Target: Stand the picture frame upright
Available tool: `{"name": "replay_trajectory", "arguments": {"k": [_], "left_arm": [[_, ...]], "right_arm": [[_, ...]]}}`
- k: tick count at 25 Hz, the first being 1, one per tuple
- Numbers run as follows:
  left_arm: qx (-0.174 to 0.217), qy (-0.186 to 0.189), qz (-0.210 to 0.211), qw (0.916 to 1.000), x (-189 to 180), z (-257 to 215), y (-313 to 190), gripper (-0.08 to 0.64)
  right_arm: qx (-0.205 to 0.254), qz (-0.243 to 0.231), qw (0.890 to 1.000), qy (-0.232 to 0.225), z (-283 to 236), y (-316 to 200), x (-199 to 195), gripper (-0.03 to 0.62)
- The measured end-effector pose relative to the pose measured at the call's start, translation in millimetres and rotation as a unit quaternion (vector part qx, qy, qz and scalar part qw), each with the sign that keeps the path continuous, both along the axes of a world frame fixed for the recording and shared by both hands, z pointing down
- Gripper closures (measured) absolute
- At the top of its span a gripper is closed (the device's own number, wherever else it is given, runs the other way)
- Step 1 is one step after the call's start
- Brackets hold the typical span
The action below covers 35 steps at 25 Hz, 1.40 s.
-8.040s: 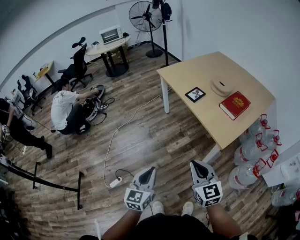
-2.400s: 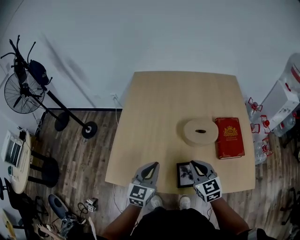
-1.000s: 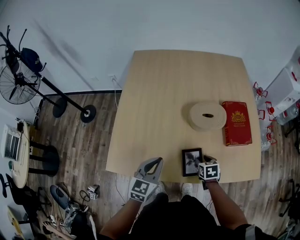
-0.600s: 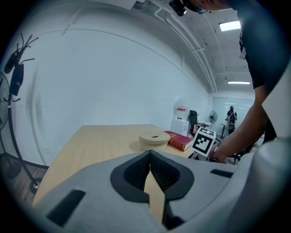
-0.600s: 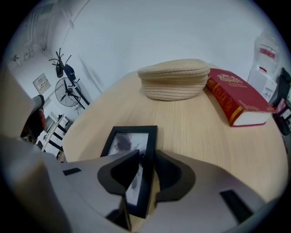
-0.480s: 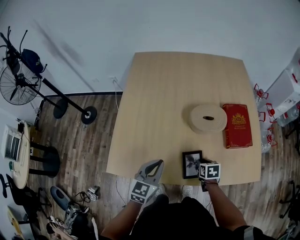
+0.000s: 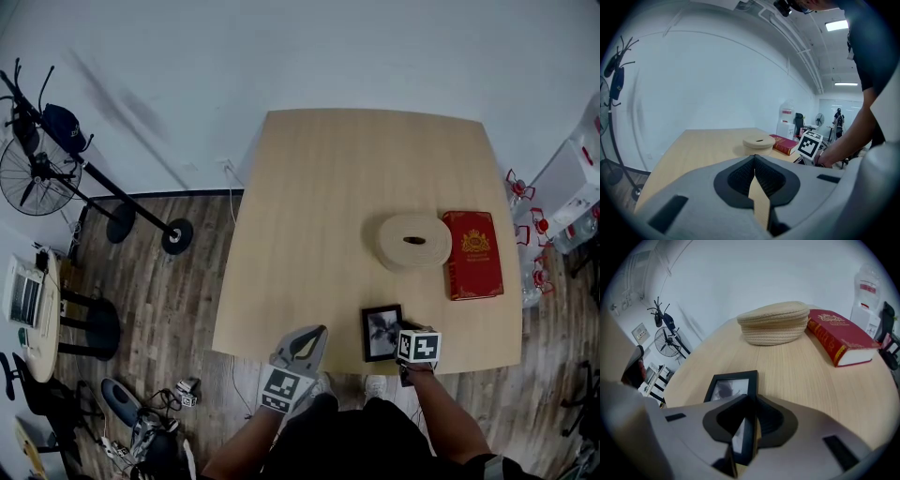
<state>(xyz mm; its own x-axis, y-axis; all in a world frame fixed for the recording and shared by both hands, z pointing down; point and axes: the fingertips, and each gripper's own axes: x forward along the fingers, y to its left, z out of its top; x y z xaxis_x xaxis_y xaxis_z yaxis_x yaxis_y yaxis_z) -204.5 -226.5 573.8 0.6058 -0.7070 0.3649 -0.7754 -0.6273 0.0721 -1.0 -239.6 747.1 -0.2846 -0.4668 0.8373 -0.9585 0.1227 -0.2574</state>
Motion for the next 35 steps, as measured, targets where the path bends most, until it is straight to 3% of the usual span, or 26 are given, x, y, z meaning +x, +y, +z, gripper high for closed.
{"name": "replay_trajectory", "arguments": {"k": [7, 16, 20, 26, 29, 35], "left_arm": [[0.002, -0.004, -0.003, 1.0000, -3, -3, -1, 0.560], [0.011, -0.007, 0.001, 0.9999, 0, -9, 0, 0.559], [0.017, -0.004, -0.002, 0.9998, 1, -14, 0, 0.560], [0.038, -0.002, -0.021, 0.9990, 0, -22, -3, 0.560], [0.041, -0.001, -0.020, 0.9990, 5, -24, -2, 0.560], [0.042, 0.011, -0.013, 0.9990, 9, -29, -1, 0.559]], "right_arm": [[0.050, -0.012, 0.999, 0.009, -21, -12, -2, 0.525], [0.129, 0.014, 0.992, -0.002, -69, -37, 12, 0.525], [0.190, 0.024, 0.981, -0.019, -103, -48, 15, 0.523], [0.291, 0.029, 0.955, -0.040, -160, -53, 16, 0.523], [0.307, 0.033, 0.950, -0.039, -170, -54, 21, 0.523], [0.307, 0.043, 0.950, -0.027, -166, -61, 33, 0.523]]}}
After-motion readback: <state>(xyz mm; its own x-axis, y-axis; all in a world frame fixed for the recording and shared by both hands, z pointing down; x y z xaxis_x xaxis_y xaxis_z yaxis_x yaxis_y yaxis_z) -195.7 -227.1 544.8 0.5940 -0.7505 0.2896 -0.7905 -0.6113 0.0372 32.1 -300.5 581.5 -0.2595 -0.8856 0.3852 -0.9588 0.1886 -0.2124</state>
